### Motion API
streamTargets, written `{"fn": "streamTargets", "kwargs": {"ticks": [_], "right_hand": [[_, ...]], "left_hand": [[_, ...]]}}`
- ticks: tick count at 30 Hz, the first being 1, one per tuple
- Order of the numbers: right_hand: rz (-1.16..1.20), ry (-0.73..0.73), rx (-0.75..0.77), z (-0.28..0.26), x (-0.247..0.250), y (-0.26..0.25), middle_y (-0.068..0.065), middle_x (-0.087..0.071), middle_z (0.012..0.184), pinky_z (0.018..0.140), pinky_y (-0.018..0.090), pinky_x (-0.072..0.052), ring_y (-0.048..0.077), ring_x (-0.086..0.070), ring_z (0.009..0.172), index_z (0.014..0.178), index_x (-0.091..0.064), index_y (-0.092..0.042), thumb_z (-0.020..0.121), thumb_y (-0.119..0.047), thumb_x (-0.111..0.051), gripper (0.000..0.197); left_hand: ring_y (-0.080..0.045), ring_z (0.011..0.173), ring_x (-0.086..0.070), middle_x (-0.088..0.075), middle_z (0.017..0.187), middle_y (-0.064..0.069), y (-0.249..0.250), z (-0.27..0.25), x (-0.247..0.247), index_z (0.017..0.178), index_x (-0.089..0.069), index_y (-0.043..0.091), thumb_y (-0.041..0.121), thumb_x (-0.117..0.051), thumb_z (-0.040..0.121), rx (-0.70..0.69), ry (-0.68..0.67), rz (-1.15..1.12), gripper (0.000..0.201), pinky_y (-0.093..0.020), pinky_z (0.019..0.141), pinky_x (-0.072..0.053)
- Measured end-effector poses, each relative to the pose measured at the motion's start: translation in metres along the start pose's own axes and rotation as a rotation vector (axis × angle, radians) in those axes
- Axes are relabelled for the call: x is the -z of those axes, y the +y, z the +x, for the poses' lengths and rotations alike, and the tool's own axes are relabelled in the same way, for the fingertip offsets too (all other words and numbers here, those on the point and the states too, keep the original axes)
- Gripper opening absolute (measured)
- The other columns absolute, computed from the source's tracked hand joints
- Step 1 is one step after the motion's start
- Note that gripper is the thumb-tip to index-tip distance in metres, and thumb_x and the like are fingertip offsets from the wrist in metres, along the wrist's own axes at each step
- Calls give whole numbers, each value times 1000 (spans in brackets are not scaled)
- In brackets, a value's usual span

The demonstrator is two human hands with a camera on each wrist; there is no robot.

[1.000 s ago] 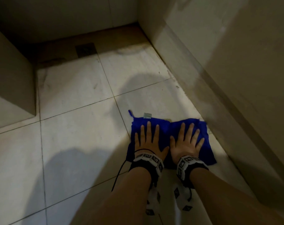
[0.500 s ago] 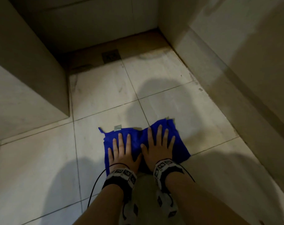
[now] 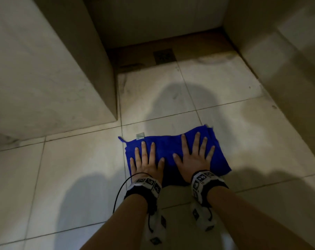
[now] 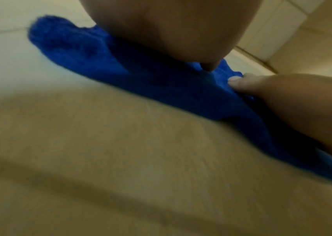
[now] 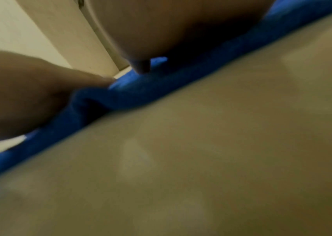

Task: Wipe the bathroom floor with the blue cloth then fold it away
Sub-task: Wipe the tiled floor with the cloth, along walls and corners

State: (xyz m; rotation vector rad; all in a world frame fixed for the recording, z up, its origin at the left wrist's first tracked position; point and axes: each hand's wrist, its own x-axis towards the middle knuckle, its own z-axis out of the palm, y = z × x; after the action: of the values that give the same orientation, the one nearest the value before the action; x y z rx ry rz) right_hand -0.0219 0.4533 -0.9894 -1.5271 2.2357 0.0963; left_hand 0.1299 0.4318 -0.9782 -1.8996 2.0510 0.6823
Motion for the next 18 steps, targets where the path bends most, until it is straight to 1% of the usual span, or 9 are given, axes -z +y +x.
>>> {"fn": "streamTargets", "kwargs": {"ticks": [3, 5, 9, 11, 14, 18], "right_hand": [[-33, -47, -17, 12, 4, -17, 11, 44, 150, 112, 60, 20, 36, 34, 141, 144, 34, -34, 91, -70, -4, 74], [-41, -70, -20, 21, 8, -23, 9, 45, 150, 112, 60, 19, 35, 35, 140, 142, 36, -35, 93, -69, -8, 74], [-76, -86, -3, 44, 20, -36, 7, 44, 150, 114, 60, 15, 34, 34, 141, 136, 40, -37, 93, -69, -5, 70], [-93, -87, -4, 56, 26, -45, 8, 43, 151, 114, 60, 15, 35, 32, 142, 141, 37, -37, 93, -68, -5, 71], [-89, -96, -25, 69, 30, -64, 11, 41, 152, 113, 62, 16, 38, 30, 142, 145, 32, -36, 94, -67, -6, 71], [-90, -101, -30, 76, 27, -91, 14, 40, 152, 113, 63, 14, 41, 29, 142, 146, 31, -35, 94, -68, -7, 72]], "left_hand": [[-22, 145, 26, 37, 153, 6, -9, 17, 10, 146, 28, 39, 59, -16, 98, 6, 11, -2, 69, -45, 117, 13], [-22, 144, 29, 41, 151, 6, -12, 26, 16, 145, 31, 39, 60, -15, 98, 16, 0, -7, 68, -45, 117, 14], [-23, 142, 32, 43, 149, 5, -15, 42, 22, 143, 33, 38, 60, -13, 98, 38, -10, -27, 68, -47, 117, 16], [-23, 142, 32, 42, 150, 6, -17, 50, 25, 144, 31, 38, 59, -14, 98, 38, 4, -55, 68, -47, 117, 17], [-21, 143, 30, 38, 152, 7, -24, 59, 29, 147, 27, 39, 59, -14, 98, 39, 59, -80, 67, -45, 118, 15], [-19, 144, 28, 37, 153, 9, -44, 65, 31, 147, 26, 40, 59, -13, 98, 99, 104, -91, 66, -44, 119, 13]]}}
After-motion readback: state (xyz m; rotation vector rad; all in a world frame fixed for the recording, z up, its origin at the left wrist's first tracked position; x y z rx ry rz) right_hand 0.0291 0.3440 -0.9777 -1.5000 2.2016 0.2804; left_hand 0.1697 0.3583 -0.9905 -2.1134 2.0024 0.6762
